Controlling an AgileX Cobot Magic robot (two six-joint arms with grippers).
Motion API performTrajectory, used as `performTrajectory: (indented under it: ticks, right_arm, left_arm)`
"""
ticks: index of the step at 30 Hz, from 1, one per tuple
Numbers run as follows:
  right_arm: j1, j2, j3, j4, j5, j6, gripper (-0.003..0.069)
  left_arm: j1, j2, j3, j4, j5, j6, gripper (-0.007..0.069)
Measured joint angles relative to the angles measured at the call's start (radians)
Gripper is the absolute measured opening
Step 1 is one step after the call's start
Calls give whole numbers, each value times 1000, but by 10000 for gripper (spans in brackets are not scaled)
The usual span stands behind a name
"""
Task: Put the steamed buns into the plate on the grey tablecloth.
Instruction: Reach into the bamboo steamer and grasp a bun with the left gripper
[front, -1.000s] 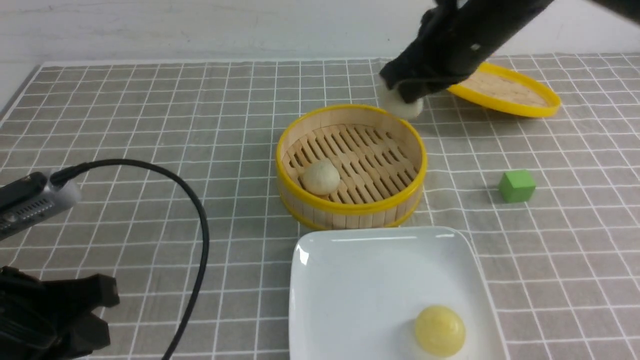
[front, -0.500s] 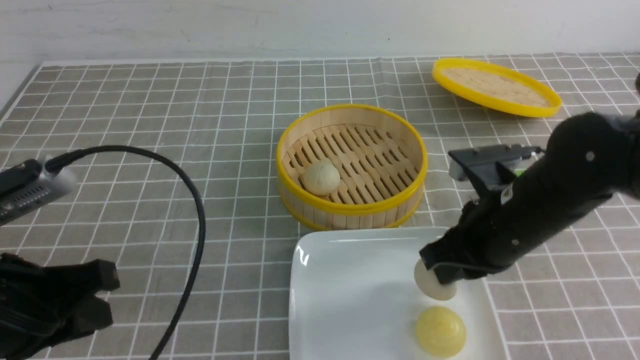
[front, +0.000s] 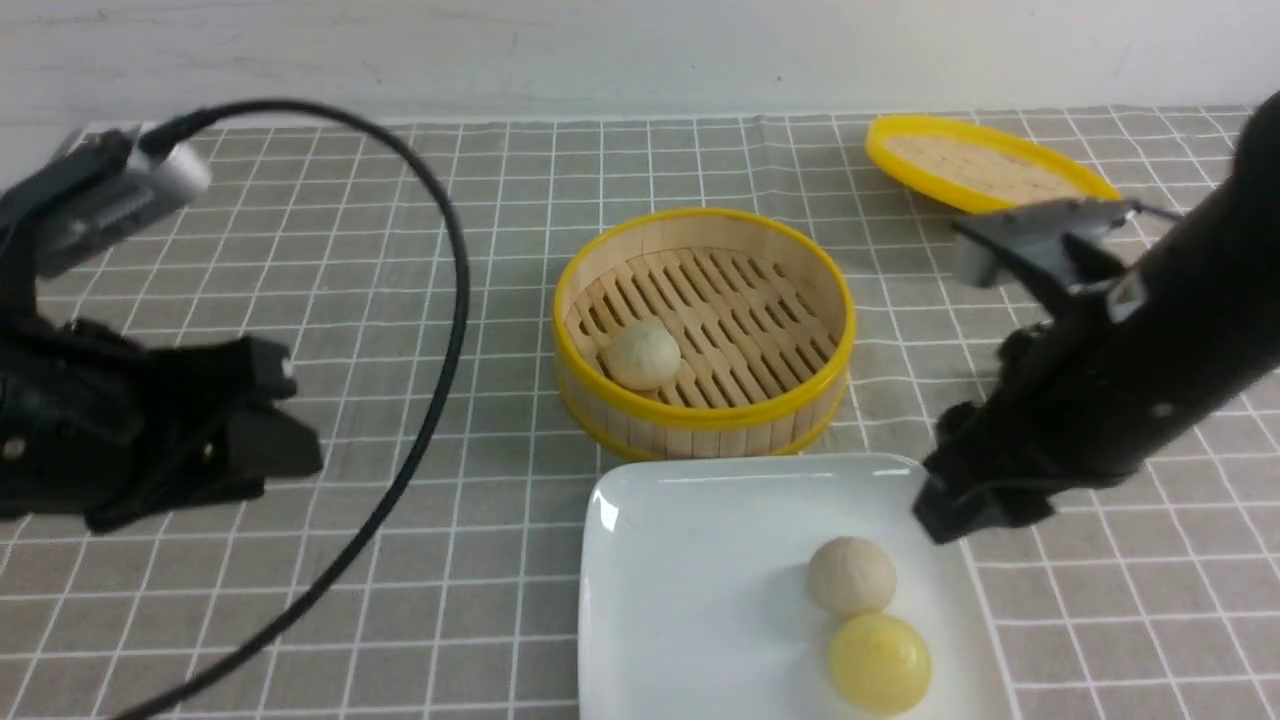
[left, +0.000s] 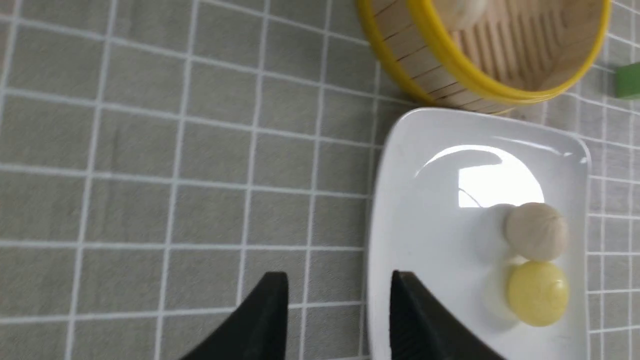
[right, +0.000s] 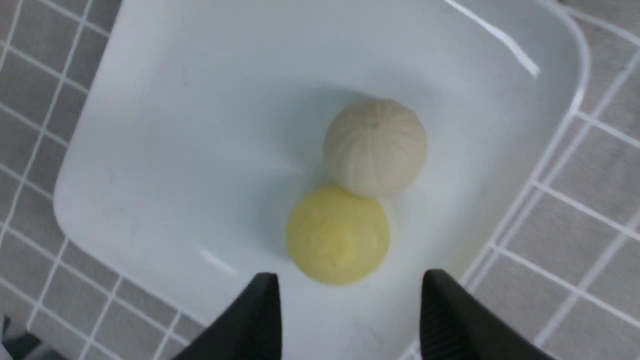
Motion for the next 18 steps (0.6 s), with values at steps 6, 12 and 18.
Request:
performTrajectory:
  ticks: [6, 12, 18]
  right_arm:
    - [0, -231, 23, -111, 171, 79, 42]
    - [0, -444, 138, -142, 196, 138, -15]
    - [0, -530, 234, -140, 198, 157, -15]
  left_arm:
    - [-56, 234, -141, -86, 46, 118, 485]
    - [-274, 498, -382, -20, 29, 90, 528]
    - [-373, 740, -666, 192, 31, 10, 527]
